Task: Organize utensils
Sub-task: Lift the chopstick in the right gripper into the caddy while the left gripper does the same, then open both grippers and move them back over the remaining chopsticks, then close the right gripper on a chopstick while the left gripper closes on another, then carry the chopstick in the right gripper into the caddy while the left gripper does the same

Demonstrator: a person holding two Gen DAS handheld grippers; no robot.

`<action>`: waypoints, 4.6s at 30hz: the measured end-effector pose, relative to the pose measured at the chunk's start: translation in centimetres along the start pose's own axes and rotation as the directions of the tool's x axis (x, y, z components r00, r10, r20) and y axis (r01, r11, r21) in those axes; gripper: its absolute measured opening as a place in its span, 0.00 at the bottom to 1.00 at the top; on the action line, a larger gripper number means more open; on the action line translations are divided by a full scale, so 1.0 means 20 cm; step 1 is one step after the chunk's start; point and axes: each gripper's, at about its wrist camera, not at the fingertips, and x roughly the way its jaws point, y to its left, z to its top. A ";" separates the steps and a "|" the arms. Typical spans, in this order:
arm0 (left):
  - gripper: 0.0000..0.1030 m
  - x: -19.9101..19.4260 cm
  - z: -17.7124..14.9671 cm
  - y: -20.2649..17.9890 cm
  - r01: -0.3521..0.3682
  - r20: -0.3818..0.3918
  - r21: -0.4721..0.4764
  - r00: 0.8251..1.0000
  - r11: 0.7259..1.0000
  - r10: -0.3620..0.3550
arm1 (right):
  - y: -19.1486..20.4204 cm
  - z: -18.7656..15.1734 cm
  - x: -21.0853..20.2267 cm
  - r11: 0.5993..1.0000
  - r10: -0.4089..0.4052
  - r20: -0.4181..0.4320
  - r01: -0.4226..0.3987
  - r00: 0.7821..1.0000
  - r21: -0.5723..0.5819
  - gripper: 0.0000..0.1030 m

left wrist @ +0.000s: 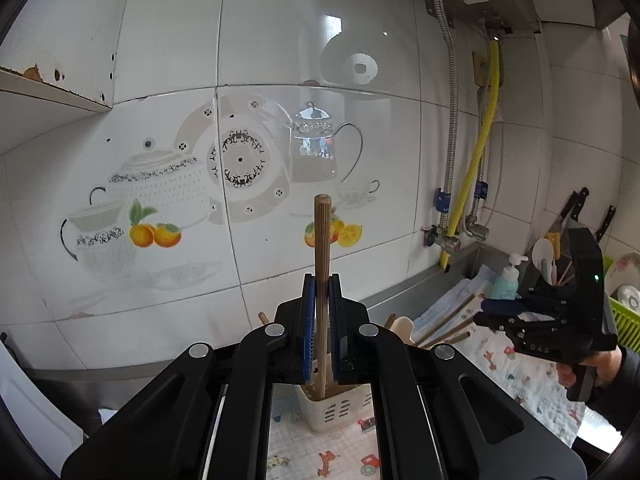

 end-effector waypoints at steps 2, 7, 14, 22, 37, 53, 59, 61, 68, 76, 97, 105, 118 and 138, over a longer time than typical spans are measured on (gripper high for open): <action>0.05 0.04 0.01 0.00 -0.009 0.007 -0.004 1.000 1.000 0.009 | 0.00 -0.02 -0.02 1.000 -0.003 0.004 0.003 1.000 -0.005 0.24; 0.05 0.14 -0.03 0.02 -0.003 -0.014 -0.040 1.000 0.999 0.002 | 0.01 -0.07 -0.06 1.000 0.001 0.011 -0.001 1.000 -0.019 0.27; 0.06 0.27 -0.16 0.05 0.013 -0.092 -0.076 0.996 0.997 -0.020 | 0.10 -0.21 -0.10 0.999 0.026 0.002 -0.026 1.000 -0.044 0.33; 0.09 0.23 -0.24 0.04 0.012 -0.102 -0.079 0.995 0.997 -0.020 | 0.23 -0.45 -0.12 0.998 0.040 -0.052 -0.043 0.998 -0.053 0.36; 0.44 -0.09 -0.61 0.01 0.015 -0.145 -0.083 0.989 0.996 -0.027 | 0.46 -1.00 -0.05 0.995 0.063 -0.241 -0.042 0.968 0.090 0.36; 0.60 -0.27 -1.10 0.05 -0.056 -0.243 -0.125 0.970 0.991 0.024 | 0.55 -1.10 0.10 0.983 0.015 -0.295 0.040 0.955 0.178 0.14; 0.60 -0.28 -1.19 0.02 -0.052 -0.271 -0.111 0.962 0.992 0.020 | 0.57 -1.10 0.14 0.983 -0.012 -0.315 0.069 0.949 0.171 0.11; 0.60 -0.28 -1.22 0.01 -0.050 -0.284 -0.114 0.959 0.992 0.016 | 0.58 -1.10 0.15 0.983 -0.022 -0.322 0.079 0.947 0.166 0.11; 0.60 -0.22 -1.34 -0.07 -0.021 -0.354 -0.112 0.935 0.993 -0.020 | 0.58 -1.11 0.14 0.984 -0.039 -0.320 0.092 0.947 0.153 0.08; 0.60 -0.10 -1.43 -0.17 0.006 -0.430 -0.096 0.902 0.995 -0.047 | 0.54 -1.12 0.10 0.983 -0.029 -0.306 0.083 0.951 0.164 0.08; 0.42 0.09 -1.50 -0.27 -0.015 -0.520 -0.074 0.854 0.997 -0.026 | 0.45 -1.18 0.03 0.981 0.012 -0.287 0.045 0.958 0.188 0.07; 0.20 0.12 -1.51 -0.31 -0.008 -0.524 -0.062 0.851 0.998 -0.026 | 0.44 -1.19 0.02 0.979 0.025 -0.282 0.033 0.959 0.200 0.07; 0.07 0.15 -1.51 -0.35 0.003 -0.531 -0.015 0.847 1.000 -0.010 | 0.44 -1.19 0.02 0.979 0.027 -0.280 0.032 0.960 0.202 0.07; 0.07 0.21 -1.48 -0.32 0.069 -0.626 -0.074 0.774 0.995 -0.100 | 0.44 -1.20 0.02 0.980 0.025 -0.280 0.031 0.960 0.195 0.07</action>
